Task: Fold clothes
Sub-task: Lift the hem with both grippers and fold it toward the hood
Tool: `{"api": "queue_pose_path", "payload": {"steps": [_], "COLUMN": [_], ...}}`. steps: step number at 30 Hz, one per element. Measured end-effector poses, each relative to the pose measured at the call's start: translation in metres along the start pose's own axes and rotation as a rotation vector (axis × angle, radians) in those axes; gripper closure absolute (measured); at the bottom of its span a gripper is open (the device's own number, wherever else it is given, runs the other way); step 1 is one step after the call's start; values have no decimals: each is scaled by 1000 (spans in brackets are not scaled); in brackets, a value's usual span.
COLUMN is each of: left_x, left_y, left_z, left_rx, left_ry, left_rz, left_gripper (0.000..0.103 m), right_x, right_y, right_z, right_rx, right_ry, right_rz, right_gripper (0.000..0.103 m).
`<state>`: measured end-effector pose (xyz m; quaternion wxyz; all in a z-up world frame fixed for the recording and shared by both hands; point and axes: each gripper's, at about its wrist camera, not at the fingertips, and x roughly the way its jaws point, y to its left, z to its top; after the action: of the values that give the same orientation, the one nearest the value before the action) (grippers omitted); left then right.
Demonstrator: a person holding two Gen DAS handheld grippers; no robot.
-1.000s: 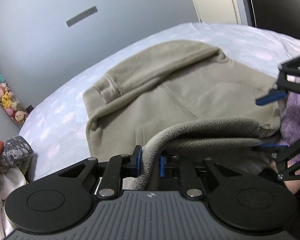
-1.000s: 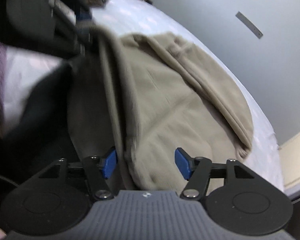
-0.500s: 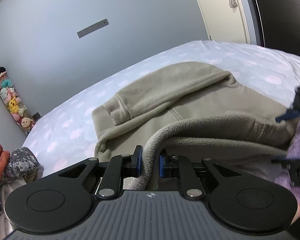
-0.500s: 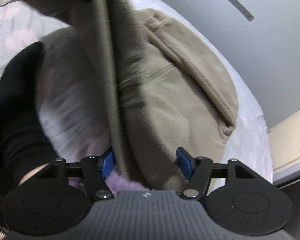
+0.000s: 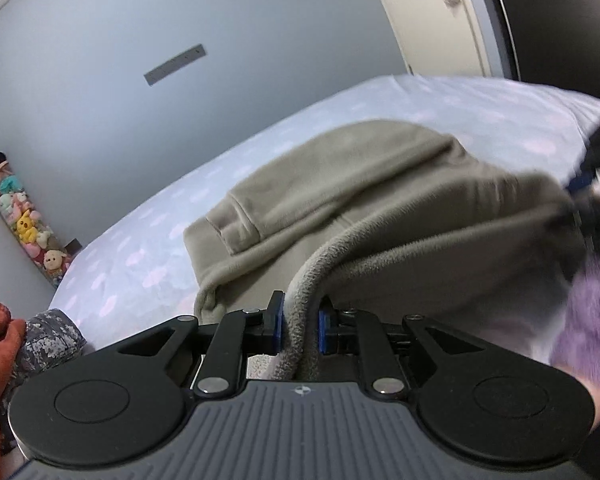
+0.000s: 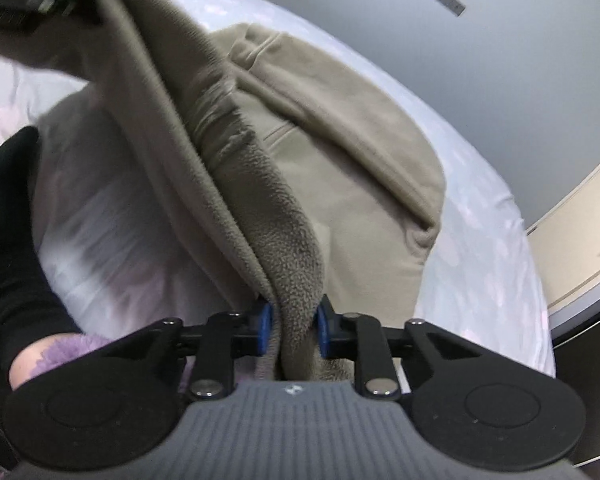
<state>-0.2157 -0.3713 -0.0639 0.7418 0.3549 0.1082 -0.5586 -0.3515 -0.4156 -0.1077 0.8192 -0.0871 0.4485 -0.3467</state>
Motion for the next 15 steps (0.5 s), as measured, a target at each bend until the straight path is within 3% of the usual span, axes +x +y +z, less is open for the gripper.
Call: {"api": "queue_pose_path", "payload": {"steps": [5, 7, 8, 12, 15], "left_x": [-2, 0, 4, 24, 26], "left_y": [-11, -19, -25, -35, -22], "left_z": [-21, -31, -36, -44, -39], "left_rx": [107, 167, 205, 261, 165], "left_ry": [38, 52, 67, 116, 109], "left_rz": [-20, -16, -7, 40, 22], "left_gripper": [75, 51, 49, 53, 80], "right_x": [-9, -11, -12, -17, -18], "right_y": [-6, -7, -8, -7, -11], "right_z": [5, 8, 10, 14, 17], "right_rx": [-40, -66, -78, -122, -138], "right_ry": [-46, -58, -63, -80, -82], "right_rz": [-38, -44, -46, -32, -27], "right_gripper": [82, 82, 82, 82, 82]}}
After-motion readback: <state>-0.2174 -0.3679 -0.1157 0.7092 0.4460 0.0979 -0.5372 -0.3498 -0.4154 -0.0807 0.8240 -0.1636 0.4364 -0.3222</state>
